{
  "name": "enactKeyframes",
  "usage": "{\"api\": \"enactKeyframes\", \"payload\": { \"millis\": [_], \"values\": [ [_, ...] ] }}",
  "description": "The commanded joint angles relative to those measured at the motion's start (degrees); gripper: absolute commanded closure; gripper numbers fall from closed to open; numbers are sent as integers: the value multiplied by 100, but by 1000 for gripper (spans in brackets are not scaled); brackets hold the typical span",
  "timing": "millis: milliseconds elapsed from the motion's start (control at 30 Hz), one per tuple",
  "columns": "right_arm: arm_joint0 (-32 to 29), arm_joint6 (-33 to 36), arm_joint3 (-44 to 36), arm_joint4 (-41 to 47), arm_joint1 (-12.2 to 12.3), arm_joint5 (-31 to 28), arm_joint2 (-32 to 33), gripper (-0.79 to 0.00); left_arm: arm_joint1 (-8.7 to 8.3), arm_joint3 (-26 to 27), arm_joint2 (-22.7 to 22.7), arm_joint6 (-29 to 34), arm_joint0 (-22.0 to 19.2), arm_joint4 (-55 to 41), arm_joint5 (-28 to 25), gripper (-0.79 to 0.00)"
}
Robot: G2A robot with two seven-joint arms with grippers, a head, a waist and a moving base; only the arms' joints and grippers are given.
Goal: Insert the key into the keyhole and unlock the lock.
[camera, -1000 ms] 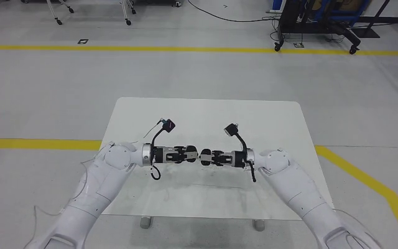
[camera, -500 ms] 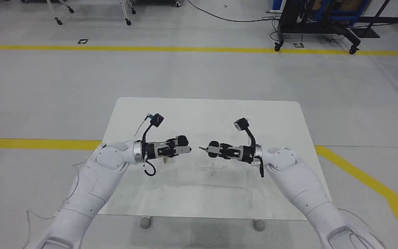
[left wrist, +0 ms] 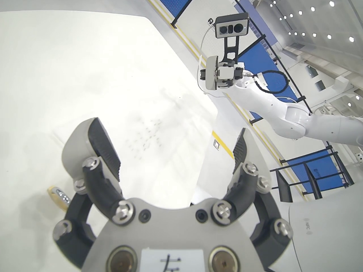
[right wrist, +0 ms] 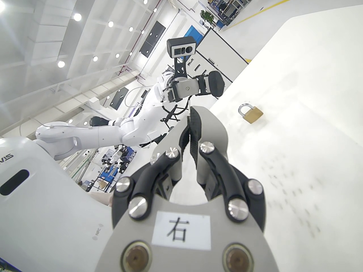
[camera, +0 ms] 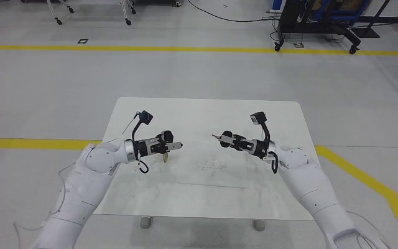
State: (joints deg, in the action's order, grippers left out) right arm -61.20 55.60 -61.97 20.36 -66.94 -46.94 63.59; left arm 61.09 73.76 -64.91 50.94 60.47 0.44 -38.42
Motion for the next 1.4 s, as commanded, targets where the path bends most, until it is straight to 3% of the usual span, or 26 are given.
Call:
{"api": "enactKeyframes", "payload": {
  "millis": [0,133,200,267,367,433,500,533,633,1367],
  "values": [
    [0,0,0,0,0,0,0,0,-10,113,-2,-311,58,629,298,-785],
    [0,0,0,0,0,0,0,0,-80,811,-143,-1056,479,2108,927,-785],
    [0,0,0,0,0,0,0,0,-150,1218,-210,-812,708,2904,1383,-785],
    [0,0,0,0,0,0,0,0,-194,1604,-234,-545,868,3678,2201,-785],
    [0,0,0,0,0,0,0,0,-205,2009,-126,-309,1035,4350,2940,-785],
    [0,0,0,0,0,0,0,0,-202,2078,-93,-259,1076,4391,3010,-785],
    [0,0,0,0,0,0,0,0,-199,2031,-45,-196,1066,4466,3000,-557],
    [0,0,0,0,0,0,0,0,-195,1993,-2,-146,1033,4559,3016,-480],
    [0,0,0,0,0,0,0,0,-159,1833,187,-97,922,4764,3106,-391],
    [0,0,0,0,0,0,0,0,-10,1235,543,-302,533,4857,3118,-203]
  ]
}}
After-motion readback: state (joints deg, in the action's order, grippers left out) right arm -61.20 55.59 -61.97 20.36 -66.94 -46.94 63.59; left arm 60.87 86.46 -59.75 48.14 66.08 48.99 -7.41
